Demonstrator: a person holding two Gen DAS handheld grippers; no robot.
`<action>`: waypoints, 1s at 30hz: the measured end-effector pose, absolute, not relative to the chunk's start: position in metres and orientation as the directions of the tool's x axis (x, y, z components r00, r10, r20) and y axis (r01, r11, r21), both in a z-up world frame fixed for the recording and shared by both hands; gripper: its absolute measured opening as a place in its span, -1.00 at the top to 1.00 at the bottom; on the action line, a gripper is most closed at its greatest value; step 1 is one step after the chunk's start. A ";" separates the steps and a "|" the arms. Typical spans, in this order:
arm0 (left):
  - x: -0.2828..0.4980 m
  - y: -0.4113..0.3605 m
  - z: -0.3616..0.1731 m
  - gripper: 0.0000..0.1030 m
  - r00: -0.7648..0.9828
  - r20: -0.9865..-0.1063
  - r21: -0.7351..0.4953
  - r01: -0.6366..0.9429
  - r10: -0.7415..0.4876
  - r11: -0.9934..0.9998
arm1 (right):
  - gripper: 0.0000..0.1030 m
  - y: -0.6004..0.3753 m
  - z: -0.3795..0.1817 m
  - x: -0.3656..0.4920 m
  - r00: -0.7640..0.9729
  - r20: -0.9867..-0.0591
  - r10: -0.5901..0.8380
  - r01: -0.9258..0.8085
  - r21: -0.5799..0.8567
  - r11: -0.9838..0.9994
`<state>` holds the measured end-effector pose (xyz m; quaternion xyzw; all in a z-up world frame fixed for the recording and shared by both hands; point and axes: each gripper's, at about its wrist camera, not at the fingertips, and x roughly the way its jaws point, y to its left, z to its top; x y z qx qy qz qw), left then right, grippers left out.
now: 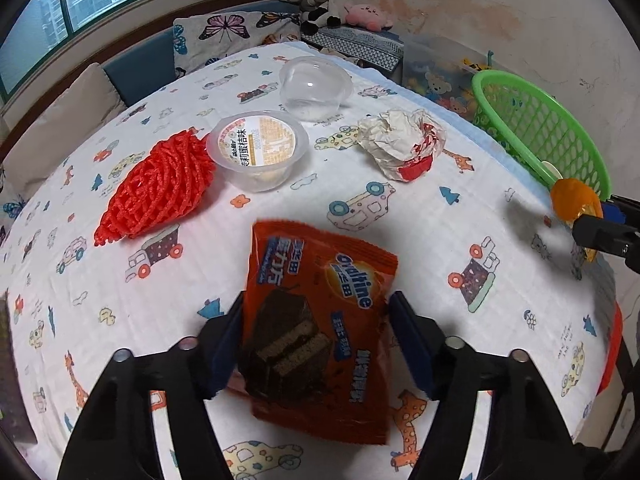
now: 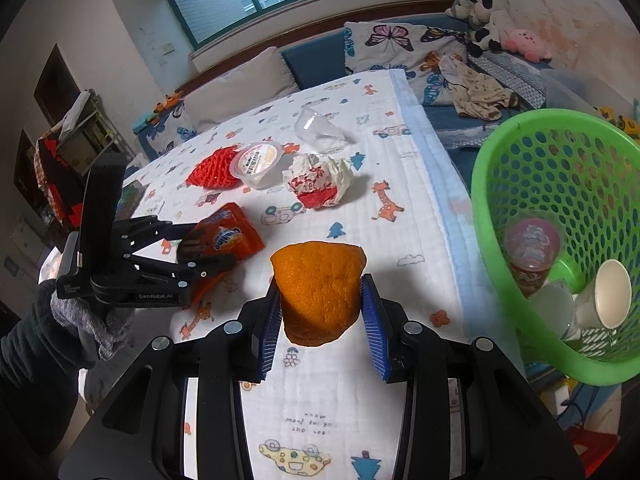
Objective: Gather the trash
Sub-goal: 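Grasp the orange sponge piece with the right tool while the left tool grasps the Ovaltine wrapper, then carry the sponge piece and wrapper over the green basket and open both tools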
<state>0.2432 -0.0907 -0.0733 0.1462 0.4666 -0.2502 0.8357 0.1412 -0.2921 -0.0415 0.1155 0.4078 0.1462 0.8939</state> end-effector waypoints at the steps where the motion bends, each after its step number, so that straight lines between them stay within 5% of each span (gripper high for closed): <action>1: 0.243 -0.090 -0.072 -0.22 0.441 -0.852 0.008 0.551 -0.283 0.834 | 0.25 -0.294 -0.041 0.141 0.626 -0.695 0.354 -0.165 0.325 0.931; 30: 0.217 -0.172 0.007 -0.07 0.444 -0.770 -0.084 0.640 -0.458 0.763 | 0.20 -0.474 -0.033 0.141 0.693 -0.721 0.005 0.207 0.205 0.957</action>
